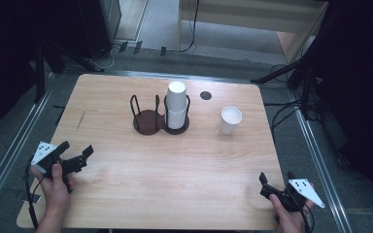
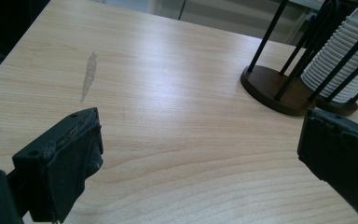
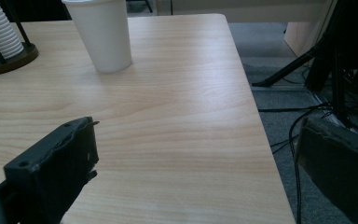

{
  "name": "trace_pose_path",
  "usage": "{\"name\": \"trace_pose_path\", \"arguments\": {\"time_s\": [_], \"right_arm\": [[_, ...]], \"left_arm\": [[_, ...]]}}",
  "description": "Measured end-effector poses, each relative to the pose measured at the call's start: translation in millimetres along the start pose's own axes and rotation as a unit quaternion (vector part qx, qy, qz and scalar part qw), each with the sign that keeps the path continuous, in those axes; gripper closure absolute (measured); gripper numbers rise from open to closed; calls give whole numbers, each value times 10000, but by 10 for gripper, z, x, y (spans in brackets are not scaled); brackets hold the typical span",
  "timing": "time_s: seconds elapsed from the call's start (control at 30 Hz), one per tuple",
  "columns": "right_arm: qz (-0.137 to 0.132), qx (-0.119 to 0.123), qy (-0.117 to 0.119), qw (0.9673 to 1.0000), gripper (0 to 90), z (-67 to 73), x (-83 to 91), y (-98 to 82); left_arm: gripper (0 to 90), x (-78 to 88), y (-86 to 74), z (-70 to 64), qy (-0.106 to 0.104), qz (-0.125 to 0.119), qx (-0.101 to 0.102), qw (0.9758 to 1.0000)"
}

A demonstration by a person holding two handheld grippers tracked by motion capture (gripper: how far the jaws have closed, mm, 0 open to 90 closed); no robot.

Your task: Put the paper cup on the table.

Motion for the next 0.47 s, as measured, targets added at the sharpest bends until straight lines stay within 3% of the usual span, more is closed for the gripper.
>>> {"name": "trace_pose_path", "arguments": {"time_s": [0.1,0.47], "right_arm": [[11,-130,12,9999,0,-21,40,-40],[-31,-166,-54,9998,0,-47,82,-54]], "left_arm": [[4,-1,0,-1,1,2,-6,10000],[4,-15,3,-23,-81,13,-48,10000]]}}
Point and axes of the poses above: each handheld gripper's, and its own axes: x roughly backward along the jaws, y roughly out of its top, z roughly to its left, the point moved 9 cm from there along -x, roughly forward along the jaws, and after that the axes turned 4 degrees about y, right-handed, at the moved point
